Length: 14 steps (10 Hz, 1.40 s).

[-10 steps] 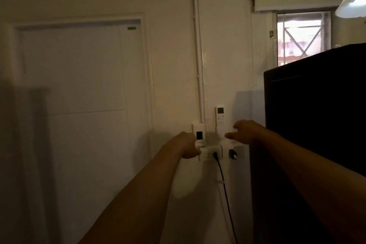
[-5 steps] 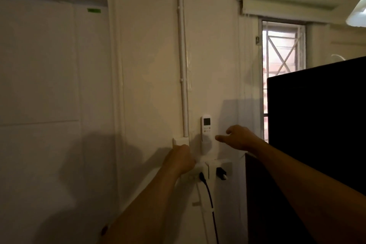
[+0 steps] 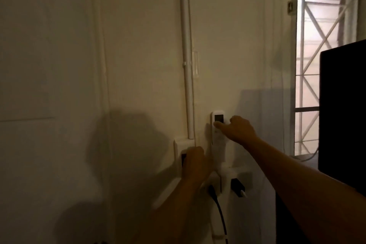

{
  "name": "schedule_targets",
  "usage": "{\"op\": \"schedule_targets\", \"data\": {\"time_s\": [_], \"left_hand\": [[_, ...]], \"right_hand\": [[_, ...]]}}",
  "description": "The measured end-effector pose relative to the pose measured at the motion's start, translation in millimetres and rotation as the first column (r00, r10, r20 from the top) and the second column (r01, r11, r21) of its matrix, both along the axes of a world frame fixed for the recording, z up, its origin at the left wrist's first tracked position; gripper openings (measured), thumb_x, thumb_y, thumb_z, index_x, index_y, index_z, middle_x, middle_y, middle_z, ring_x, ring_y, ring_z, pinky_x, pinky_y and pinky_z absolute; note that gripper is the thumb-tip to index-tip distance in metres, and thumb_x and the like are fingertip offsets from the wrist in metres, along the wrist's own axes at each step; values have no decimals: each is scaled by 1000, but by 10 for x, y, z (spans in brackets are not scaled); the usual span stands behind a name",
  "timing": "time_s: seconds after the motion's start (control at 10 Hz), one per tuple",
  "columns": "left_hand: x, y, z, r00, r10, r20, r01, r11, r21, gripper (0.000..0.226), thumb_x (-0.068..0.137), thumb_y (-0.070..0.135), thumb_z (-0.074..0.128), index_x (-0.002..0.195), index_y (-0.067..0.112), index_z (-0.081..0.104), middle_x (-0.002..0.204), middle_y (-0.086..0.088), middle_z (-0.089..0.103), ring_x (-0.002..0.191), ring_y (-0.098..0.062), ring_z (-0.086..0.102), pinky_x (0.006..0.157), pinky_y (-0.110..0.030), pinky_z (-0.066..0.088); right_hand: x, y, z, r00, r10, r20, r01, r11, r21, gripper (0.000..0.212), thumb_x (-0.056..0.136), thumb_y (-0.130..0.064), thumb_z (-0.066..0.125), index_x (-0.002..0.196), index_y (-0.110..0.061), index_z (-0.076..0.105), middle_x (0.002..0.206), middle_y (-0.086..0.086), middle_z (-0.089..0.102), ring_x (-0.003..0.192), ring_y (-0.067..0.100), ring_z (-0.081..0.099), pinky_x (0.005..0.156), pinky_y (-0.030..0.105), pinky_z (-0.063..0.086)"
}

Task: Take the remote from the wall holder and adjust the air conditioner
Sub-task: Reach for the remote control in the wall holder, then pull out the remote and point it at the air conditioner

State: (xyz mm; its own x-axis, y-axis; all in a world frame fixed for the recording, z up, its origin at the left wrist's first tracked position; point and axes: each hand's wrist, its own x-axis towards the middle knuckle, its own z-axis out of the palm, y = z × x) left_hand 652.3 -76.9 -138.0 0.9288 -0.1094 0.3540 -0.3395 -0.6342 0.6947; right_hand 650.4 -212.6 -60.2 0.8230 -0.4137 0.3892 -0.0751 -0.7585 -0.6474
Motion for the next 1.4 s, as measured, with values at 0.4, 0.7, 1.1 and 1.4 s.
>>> {"op": "schedule_targets", "data": {"time_s": [0.4, 0.7, 1.1, 1.4], "left_hand": [[604, -461, -231, 984, 0, 177, -7, 999, 37, 24, 88, 24, 60, 94, 2, 67, 92, -14, 69, 73, -24, 67, 61, -35, 59], [510, -337, -193, 983, -78, 166, 90, 994, -62, 15, 87, 11, 58, 99, 2, 62, 103, -15, 66, 94, -30, 63, 70, -26, 43], [350, -204, 325, 940, -125, 317, 176, 975, -139, 28, 97, 33, 44, 93, 12, 62, 100, -6, 62, 77, -18, 61, 61, -21, 47], [295, -168, 869, 861, -492, 130, 507, 812, -288, 28, 91, 31, 58, 104, 8, 67, 101, -10, 72, 90, -24, 69, 82, -38, 59]], "right_hand": [[473, 57, -97, 981, -156, 112, 162, 986, -42, 62, 67, -62, 71, 95, -7, 65, 88, 9, 67, 78, 24, 67, 59, 31, 52], [455, 145, 143, 957, -200, 209, 206, 979, -9, 63, 67, -54, 76, 103, -3, 66, 97, 14, 70, 83, 26, 69, 65, 34, 57], [153, -83, 939, 922, -285, 262, 298, 954, -13, 63, 59, -60, 77, 95, -10, 65, 87, 9, 69, 73, 25, 69, 69, 41, 60], [-9, -59, 823, 929, -284, 238, 302, 952, -40, 53, 63, -56, 77, 85, -10, 63, 77, 8, 67, 64, 23, 68, 54, 28, 53]]}}
